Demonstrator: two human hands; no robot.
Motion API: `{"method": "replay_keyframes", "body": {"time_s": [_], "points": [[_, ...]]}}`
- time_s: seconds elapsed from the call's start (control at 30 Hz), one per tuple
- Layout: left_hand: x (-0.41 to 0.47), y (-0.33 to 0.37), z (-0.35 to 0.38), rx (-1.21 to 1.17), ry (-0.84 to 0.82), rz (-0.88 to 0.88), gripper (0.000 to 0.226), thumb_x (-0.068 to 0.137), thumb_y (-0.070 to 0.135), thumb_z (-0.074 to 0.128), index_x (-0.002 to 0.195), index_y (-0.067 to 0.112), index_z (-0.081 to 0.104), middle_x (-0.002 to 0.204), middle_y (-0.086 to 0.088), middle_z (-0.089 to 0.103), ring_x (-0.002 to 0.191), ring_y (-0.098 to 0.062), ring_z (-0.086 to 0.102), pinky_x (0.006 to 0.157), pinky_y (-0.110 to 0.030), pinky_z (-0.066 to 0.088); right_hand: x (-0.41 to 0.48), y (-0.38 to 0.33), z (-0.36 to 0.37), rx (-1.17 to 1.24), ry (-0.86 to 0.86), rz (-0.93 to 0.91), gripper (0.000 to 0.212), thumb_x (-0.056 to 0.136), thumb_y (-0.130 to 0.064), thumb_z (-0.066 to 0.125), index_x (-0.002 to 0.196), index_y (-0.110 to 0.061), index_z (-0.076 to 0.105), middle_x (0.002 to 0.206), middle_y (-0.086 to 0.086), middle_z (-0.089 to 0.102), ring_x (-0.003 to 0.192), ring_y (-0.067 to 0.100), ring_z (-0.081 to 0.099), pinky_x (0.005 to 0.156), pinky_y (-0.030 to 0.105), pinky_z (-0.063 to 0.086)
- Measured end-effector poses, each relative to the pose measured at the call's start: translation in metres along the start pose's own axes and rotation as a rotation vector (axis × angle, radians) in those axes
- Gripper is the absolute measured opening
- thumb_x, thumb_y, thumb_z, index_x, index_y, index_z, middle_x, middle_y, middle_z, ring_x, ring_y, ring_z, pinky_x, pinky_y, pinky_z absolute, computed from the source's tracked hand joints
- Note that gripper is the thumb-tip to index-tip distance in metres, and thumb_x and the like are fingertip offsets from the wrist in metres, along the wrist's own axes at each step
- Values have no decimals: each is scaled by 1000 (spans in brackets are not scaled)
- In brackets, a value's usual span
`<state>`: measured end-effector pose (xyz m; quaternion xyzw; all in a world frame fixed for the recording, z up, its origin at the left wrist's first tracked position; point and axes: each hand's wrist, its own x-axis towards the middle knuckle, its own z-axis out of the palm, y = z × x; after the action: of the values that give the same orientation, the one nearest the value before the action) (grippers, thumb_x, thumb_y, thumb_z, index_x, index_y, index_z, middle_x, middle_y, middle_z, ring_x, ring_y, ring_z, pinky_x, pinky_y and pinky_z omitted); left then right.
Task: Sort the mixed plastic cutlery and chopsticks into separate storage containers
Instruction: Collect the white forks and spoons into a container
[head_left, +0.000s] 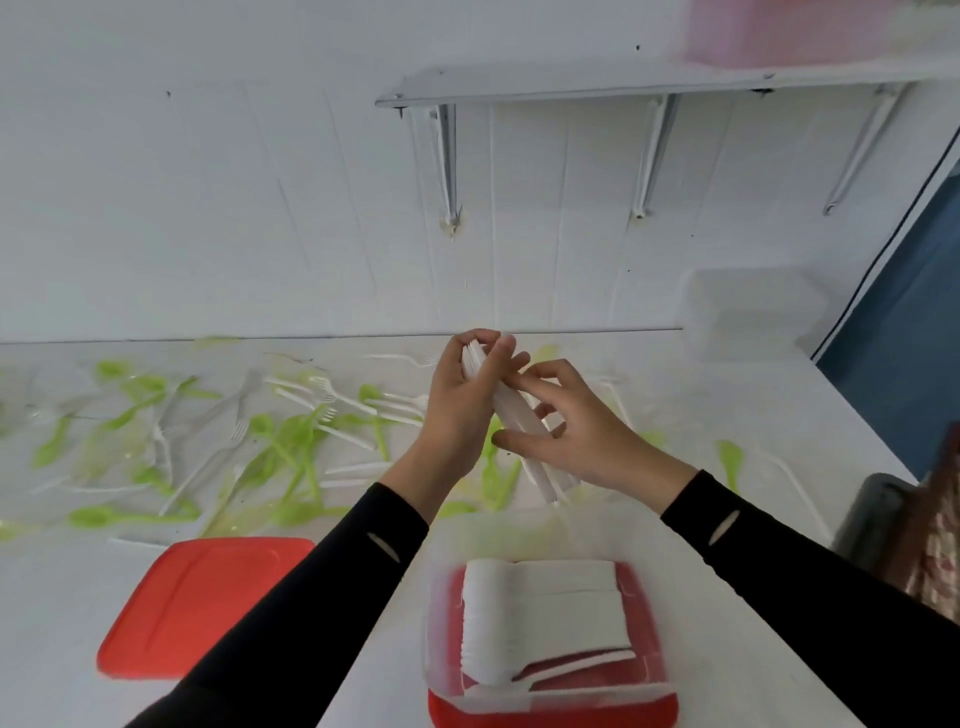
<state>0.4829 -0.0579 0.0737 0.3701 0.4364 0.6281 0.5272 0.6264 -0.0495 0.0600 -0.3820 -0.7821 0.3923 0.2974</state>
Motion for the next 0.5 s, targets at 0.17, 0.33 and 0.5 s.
{"method": "replay_keyframes", "body": {"time_s": [0.17, 0.33, 0.5], "points": [[-17, -8, 1, 26, 36, 11, 23, 97, 22, 60, 113, 12, 47, 96, 0, 65, 89, -17, 69, 80, -34, 56, -4, 12, 2, -128, 121, -113, 60, 87, -12, 72, 139, -31, 51, 105, -12, 50, 95, -12, 53, 84, 6, 38], [-33, -6, -9, 239, -71, 36, 40, 90, 19, 71, 121, 17, 46, 114, 2, 69, 106, -18, 68, 95, -39, 54, -23, 9, -9, -212, 155, -80, 38, 90, -28, 69, 123, -29, 51, 104, -14, 68, 87, 6, 66, 75, 32, 54], [-48, -6, -9, 303, -68, 56, 52, 85, 21, 77, 129, 20, 50, 110, -11, 70, 103, -28, 69, 92, -45, 56, -32, 2, -14, -321, 125, -25, 33, 85, -29, 75, 117, -25, 64, 102, -13, 70, 89, 8, 66, 83, 38, 54]]}}
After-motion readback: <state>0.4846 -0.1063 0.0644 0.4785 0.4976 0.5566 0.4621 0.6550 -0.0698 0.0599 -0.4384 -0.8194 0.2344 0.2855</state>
